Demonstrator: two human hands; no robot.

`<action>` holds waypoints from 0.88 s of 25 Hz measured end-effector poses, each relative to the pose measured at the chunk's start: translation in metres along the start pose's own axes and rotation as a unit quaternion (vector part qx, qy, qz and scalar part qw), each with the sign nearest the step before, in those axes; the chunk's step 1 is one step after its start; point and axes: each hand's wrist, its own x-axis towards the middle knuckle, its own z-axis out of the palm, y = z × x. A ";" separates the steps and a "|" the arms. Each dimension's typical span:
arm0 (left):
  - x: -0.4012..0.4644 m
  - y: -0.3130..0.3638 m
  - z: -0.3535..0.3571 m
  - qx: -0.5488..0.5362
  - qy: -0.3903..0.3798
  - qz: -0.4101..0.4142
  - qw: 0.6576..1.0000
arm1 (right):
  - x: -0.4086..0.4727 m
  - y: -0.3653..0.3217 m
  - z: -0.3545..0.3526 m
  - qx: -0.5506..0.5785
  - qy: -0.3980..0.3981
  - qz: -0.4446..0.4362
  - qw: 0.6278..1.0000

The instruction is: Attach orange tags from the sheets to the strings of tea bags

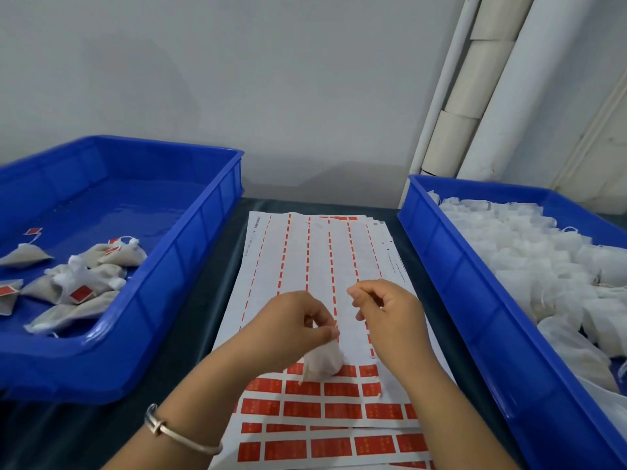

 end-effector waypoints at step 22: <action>-0.033 -0.037 0.042 -0.252 0.193 -0.186 0.930 | -0.024 0.018 0.011 0.657 -0.135 0.299 0.679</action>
